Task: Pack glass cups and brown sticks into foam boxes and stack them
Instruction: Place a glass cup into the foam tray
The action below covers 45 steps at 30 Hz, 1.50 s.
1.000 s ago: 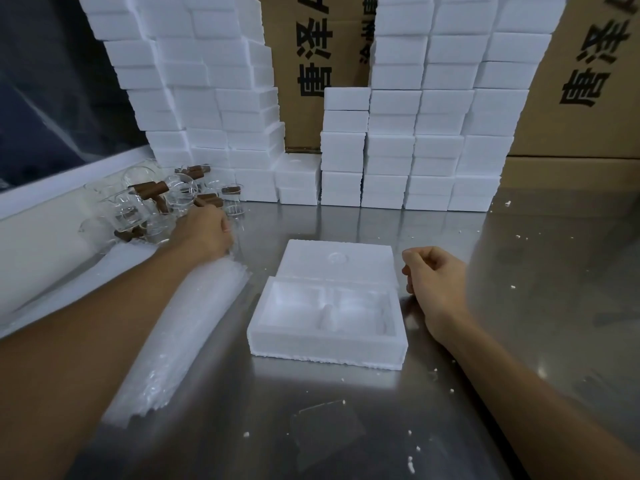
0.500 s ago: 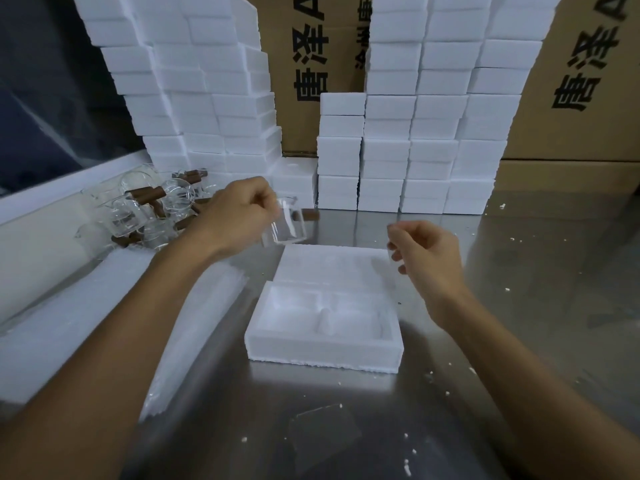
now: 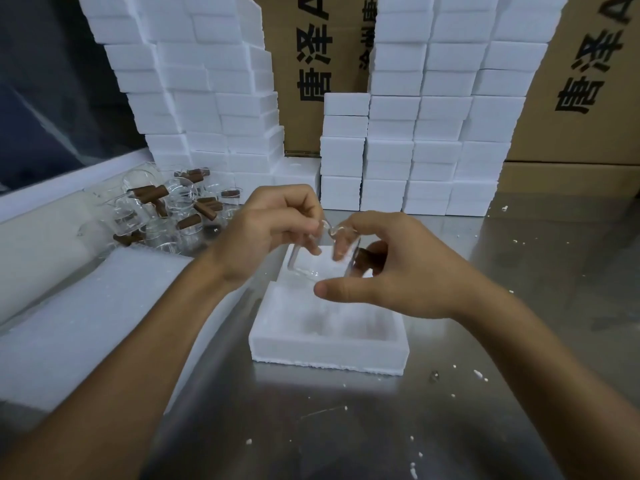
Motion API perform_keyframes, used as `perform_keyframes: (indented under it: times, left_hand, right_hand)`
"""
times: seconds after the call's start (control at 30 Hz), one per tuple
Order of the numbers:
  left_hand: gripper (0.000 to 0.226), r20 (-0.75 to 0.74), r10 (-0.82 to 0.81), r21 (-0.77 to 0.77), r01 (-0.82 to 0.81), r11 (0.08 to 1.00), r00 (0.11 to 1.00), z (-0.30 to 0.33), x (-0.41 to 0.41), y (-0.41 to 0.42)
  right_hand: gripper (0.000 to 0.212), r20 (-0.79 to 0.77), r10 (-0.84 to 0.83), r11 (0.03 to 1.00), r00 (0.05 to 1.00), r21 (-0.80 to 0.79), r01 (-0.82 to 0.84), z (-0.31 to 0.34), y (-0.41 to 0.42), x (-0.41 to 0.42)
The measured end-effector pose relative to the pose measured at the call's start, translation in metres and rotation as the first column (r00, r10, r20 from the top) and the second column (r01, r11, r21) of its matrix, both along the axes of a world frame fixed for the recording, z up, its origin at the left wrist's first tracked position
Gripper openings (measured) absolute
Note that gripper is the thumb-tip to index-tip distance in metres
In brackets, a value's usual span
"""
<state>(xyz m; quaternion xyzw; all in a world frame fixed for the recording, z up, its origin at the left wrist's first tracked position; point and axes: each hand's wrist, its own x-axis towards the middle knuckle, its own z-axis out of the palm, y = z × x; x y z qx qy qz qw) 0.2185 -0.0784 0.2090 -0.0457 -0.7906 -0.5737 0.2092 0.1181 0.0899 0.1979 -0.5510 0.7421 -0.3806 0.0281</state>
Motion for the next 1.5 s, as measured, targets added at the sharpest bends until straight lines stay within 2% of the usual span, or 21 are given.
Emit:
perform_keyframes:
  times: [0.07,0.13,0.2,0.27,0.33,0.43,0.53,0.63,0.73,0.93,1.03,1.13,1.33,1.4,1.5]
  left_hand:
    - [0.014,0.025,-0.004,0.026,0.003,1.000,1.000,0.001,0.001,-0.005]
    - [0.015,0.100,0.081,0.037,-0.086,0.996,0.992,0.003,0.002,-0.017]
    - [0.011,0.188,0.338,-0.134,-0.317,0.939,0.922,-0.001,0.002,-0.037]
    - [0.015,0.249,0.601,-0.418,-0.475,0.774,0.760,-0.009,0.007,-0.064]
    - [0.027,0.327,0.734,-0.595,-0.474,0.649,0.595,-0.016,0.018,-0.089]
    - [0.044,0.418,0.824,-0.708,-0.430,0.559,0.382,-0.017,0.036,-0.103]
    - [0.058,0.487,0.827,-0.718,-0.411,0.562,0.281,-0.019,0.043,-0.101]
    - [0.045,0.535,0.811,-0.746,-0.317,0.585,0.239,-0.021,0.042,-0.098]
    - [0.036,0.528,0.810,-0.749,-0.311,0.585,0.254,-0.021,0.040,-0.096]
    - [0.023,0.470,0.837,-0.762,-0.351,0.544,0.280,-0.018,0.037,-0.092]
    - [0.021,0.422,0.832,-0.744,-0.387,0.545,0.361,-0.016,0.032,-0.089]
    - [0.011,0.297,0.824,-0.720,-0.454,0.526,0.483,-0.016,0.025,-0.084]
    - [0.037,0.020,0.698,-0.642,-0.526,0.558,0.716,-0.008,0.018,-0.065]
    - [0.040,-0.054,0.659,-0.649,-0.528,0.547,0.750,-0.004,0.017,-0.055]
    - [0.042,-0.056,0.673,-0.648,-0.540,0.538,0.738,0.000,0.014,-0.043]
  right_hand:
    - [0.040,-0.025,-0.029,0.999,0.999,0.028,0.030,0.000,0.002,0.000]
    - [0.044,-0.078,-0.058,0.997,0.995,0.040,0.061,-0.002,0.004,-0.001]
    - [0.052,-0.049,-0.083,0.997,0.995,0.000,0.083,-0.003,0.008,-0.002]
    - [0.057,0.013,-0.090,0.994,0.996,-0.060,0.091,-0.003,0.014,-0.003]
    - [0.060,0.050,-0.069,0.991,0.996,-0.107,0.074,-0.002,0.017,-0.005]
    - [0.070,0.078,-0.062,0.988,0.995,-0.136,0.073,0.002,0.020,-0.011]
    - [0.063,0.103,-0.074,0.987,0.992,-0.137,0.088,0.006,0.023,-0.011]
    - [0.052,0.143,-0.100,0.985,0.985,-0.124,0.118,0.009,0.025,-0.011]
    - [0.064,0.112,-0.100,0.986,0.989,-0.123,0.114,0.009,0.026,-0.013]
    - [0.065,0.108,-0.091,0.987,0.990,-0.125,0.104,0.007,0.026,-0.015]
    - [0.068,0.102,-0.103,0.988,0.989,-0.105,0.113,0.005,0.025,-0.017]
    - [0.064,0.126,-0.116,0.988,0.985,-0.084,0.127,0.005,0.025,-0.017]
    - [0.049,0.240,-0.127,0.982,0.962,-0.108,0.157,0.002,0.023,-0.018]
    - [0.057,0.274,-0.118,0.982,0.955,-0.110,0.153,0.003,0.024,-0.016]
    - [0.071,0.266,-0.122,0.983,0.956,-0.097,0.153,0.005,0.026,-0.014]
